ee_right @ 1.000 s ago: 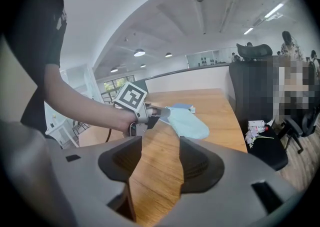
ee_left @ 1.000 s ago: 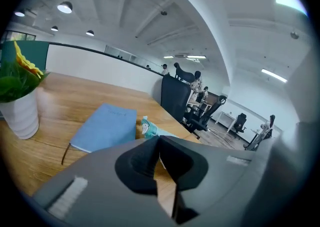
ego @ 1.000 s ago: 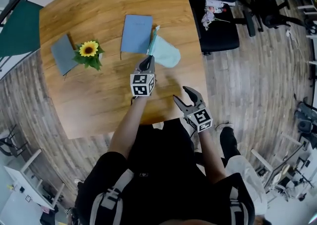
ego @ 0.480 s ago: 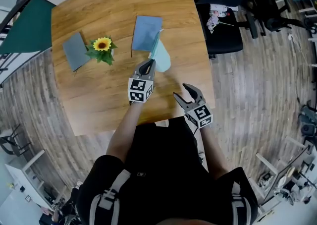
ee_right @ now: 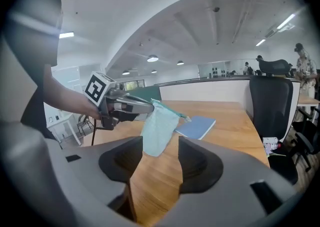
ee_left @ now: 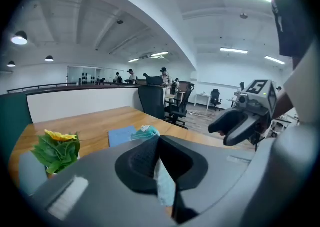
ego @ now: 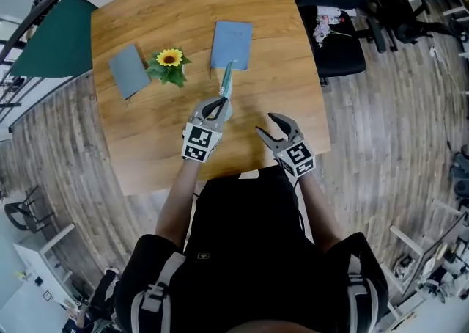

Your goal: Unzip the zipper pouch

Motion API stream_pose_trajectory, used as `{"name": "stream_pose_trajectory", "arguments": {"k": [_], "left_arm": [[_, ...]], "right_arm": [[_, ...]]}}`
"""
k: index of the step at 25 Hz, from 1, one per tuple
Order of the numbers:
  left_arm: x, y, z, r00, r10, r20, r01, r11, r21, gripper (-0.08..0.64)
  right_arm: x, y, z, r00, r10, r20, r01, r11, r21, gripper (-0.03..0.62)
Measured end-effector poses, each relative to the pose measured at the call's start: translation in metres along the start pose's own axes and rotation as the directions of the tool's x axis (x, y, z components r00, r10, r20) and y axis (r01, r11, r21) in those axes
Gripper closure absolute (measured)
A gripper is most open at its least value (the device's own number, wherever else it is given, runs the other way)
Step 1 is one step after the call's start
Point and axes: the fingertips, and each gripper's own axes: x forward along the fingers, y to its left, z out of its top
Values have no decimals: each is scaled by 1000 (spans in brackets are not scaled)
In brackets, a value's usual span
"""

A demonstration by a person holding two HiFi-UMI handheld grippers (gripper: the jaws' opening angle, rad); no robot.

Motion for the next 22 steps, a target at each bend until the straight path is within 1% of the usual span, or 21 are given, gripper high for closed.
{"name": "stream_pose_trajectory", "arguments": {"k": [3,4,7,9,11,13,17,20,22], "left_arm": [[-23,-7,-1,999,-54,-3,54,998,27,554],[-30,-11,-1,997,-79,1,79,997,26,554],[-46,-24,2,986,-165,15,165,986,-8,554],[-52,-33,6,981,-195,10,195,981,-5,554],[-56,-43,9,979,-205,-13,205,978,25,554],[-59,-53,9,977,-205,-55,209,975,74,554],[-63,-83,14,969,-215,-120,233,958,169,554],[-68,-100,14,965,-208,-158,238,949,205,552],[-69,-112,14,964,-206,-170,240,947,214,552]], "right_arm": [[3,10,10,1000,12,7,-12,999,-31,374],[3,13,13,1000,18,8,-17,999,-42,377],[1,19,22,999,33,24,-31,996,-83,385],[-3,20,28,998,46,35,-42,994,-103,391],[-8,20,33,997,65,46,-58,991,-122,400],[-12,20,38,995,92,49,-83,985,-153,410],[-15,21,40,987,156,23,-147,961,-233,419],[-17,29,46,977,211,20,-195,931,-308,420],[-22,35,45,971,240,-11,-227,899,-375,420]]}}
